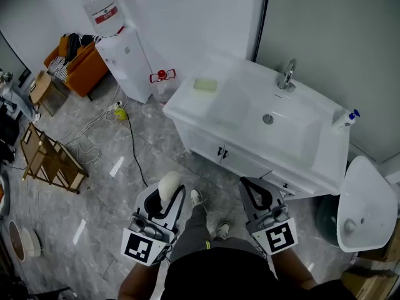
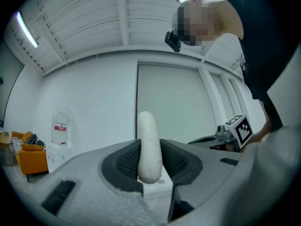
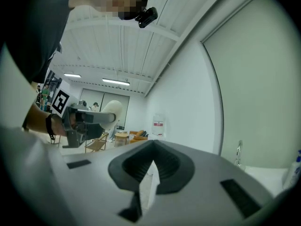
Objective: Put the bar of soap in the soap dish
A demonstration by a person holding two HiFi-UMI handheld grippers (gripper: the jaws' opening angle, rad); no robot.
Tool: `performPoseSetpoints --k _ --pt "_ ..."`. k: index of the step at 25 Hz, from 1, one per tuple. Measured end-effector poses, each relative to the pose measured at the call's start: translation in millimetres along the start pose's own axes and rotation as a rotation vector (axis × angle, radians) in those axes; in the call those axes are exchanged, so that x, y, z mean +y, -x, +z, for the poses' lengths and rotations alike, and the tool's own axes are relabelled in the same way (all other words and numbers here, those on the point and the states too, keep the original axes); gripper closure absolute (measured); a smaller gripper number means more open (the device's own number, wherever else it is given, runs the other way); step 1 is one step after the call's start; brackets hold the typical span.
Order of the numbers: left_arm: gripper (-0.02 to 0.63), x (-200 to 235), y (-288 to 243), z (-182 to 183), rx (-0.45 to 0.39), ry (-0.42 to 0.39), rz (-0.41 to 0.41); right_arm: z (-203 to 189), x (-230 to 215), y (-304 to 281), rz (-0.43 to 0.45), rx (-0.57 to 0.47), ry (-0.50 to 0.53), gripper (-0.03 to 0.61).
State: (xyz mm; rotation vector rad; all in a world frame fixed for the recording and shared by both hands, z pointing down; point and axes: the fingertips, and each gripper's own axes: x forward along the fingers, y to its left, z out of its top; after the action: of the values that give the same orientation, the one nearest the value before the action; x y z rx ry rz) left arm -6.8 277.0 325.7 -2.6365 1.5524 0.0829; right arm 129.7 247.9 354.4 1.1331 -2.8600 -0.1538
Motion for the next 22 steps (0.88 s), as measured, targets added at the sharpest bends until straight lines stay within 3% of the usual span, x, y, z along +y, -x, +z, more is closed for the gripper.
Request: performPoseSetpoints --k 11,22 --pt "0.494 84 -84 -31 0.003 0.068 -0.045 -24 -60 -87 -0.059 0.092 0.022 0.567" --pt "0.494 195 -139 -31 -0.018 0.131 -0.073 -1 -85 -208 -0.092 0.098 0.067 0.567"
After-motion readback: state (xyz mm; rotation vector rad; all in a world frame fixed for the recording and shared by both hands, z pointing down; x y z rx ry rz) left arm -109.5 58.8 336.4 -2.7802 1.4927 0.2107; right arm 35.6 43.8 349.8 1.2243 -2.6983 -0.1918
